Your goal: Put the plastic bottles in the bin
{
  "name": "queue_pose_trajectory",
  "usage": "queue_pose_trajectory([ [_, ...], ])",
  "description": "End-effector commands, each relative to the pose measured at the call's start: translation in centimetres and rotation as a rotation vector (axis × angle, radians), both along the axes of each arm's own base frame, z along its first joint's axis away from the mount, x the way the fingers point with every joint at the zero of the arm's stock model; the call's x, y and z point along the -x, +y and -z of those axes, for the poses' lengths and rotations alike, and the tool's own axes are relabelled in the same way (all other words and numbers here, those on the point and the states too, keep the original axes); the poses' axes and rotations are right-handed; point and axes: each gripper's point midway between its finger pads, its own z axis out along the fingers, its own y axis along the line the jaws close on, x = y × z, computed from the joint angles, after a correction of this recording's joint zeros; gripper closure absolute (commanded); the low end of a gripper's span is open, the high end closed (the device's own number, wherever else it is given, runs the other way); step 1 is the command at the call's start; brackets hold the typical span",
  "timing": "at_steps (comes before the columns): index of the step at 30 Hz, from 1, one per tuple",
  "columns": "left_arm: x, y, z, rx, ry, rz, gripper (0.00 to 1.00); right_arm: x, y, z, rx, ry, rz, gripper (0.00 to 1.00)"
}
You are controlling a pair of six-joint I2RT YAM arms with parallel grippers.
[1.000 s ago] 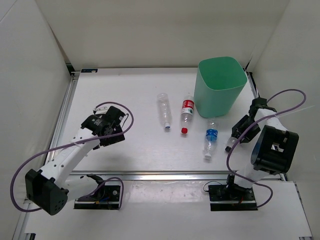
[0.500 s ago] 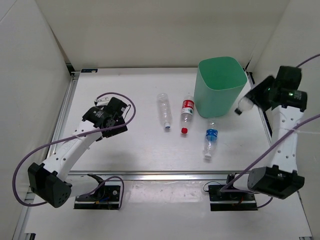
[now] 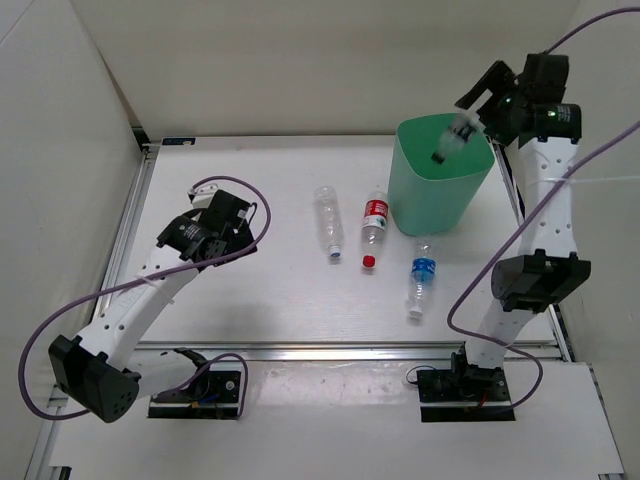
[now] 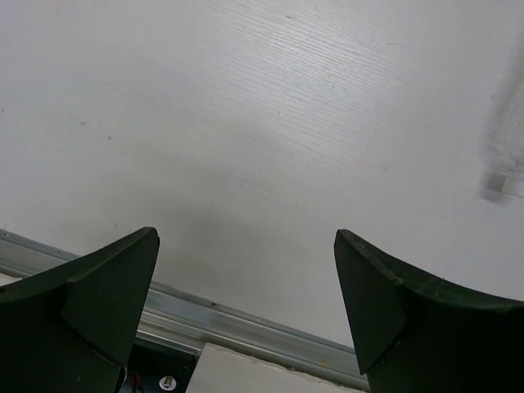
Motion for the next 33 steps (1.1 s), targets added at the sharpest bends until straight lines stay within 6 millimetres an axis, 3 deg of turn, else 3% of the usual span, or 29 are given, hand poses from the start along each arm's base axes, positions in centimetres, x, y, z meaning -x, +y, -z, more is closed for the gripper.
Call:
queue_pose_trajectory([
  [1, 0.1, 0.1, -1.3, 0.013, -0.045, 0.006, 0.01, 0.6, 0.1, 0.2, 0.026, -0.001, -0.026, 0.0],
  [4, 0.5, 0.3, -1.4, 0.017, -0.052, 0.006, 0.01, 3.5, -1.5, -3.6, 0.09, -0.076, 0.076, 0.0],
  [5, 0.7, 1.2, -1.6, -0.008, -0.064, -0.028, 0.01, 6.1, -1.6, -6.8, 0.097, -0.166, 0.094, 0.0],
  [6, 0.6, 1.5, -2.1, -0.012, -0.08, -0.053, 0.01, 6.8, -1.6, -5.5, 0.105, -0.149, 0.09, 0.0],
  [7, 0.7, 1.9, -2.6, -0.016, -0.104, -0.063, 0.01, 9.3, -1.4, -7.9, 0.12, -0.238, 0.078, 0.0],
  [8, 0.4, 2.0, -3.7, 0.006, -0.16, -0.072, 0.01, 10.4, -1.1, -7.2, 0.125, -0.226, 0.061, 0.0],
  [9, 0.5, 2.1, -3.3, 0.002, -0.166, -0.062, 0.01, 10.8, -0.7, -3.7, 0.123, -0.145, 0.045, 0.0],
  [10, 0.4, 2.1, -3.4, -0.002, -0.182, -0.045, 0.01, 13.0, -0.3, -2.6, 0.13, -0.128, 0.03, 0.0],
  [12, 0.3, 1.7, -3.0, 0.03, -0.213, -0.026, 0.01, 14.8, 0.2, 2.8, 0.114, -0.009, 0.017, 0.0],
  [13, 0.3, 1.5, -2.7, 0.031, -0.207, -0.012, 0.01, 17.0, 1.8, 8.6, 0.086, 0.11, -0.058, 0.0],
  [15, 0.5, 1.1, -2.5, 0.053, -0.204, 0.003, 0.01, 19.1, 4.2, 13.7, 0.067, 0.213, -0.119, 0.0],
  [16, 0.7, 1.0, -1.8, 0.052, -0.187, 0.009, 0.01, 21.3, 4.5, 18.1, 0.071, 0.329, -0.12, 0.0],
  [17, 0.9, 1.2, -0.7, 0.027, -0.143, 0.01, 0.01, 22.3, 5.4, 20.0, 0.082, 0.371, -0.14, 0.0],
  [20, 1.7, 0.9, 0.7, 0.02, -0.065, 0.032, 0.01, 23.0, 5.7, 23.7, 0.107, 0.412, -0.1, 0.0],
  [21, 1.7, 0.5, 1.1, 0.025, -0.041, 0.042, 0.01, 23.4, 5.5, 25.8, 0.122, 0.454, -0.093, 0.0],
  [33, 2.7, 0.5, 2.3, -0.009, 0.07, 0.066, 0.01, 20.1, 4.5, 34.5, 0.275, 0.658, -0.048, 0.0],
])
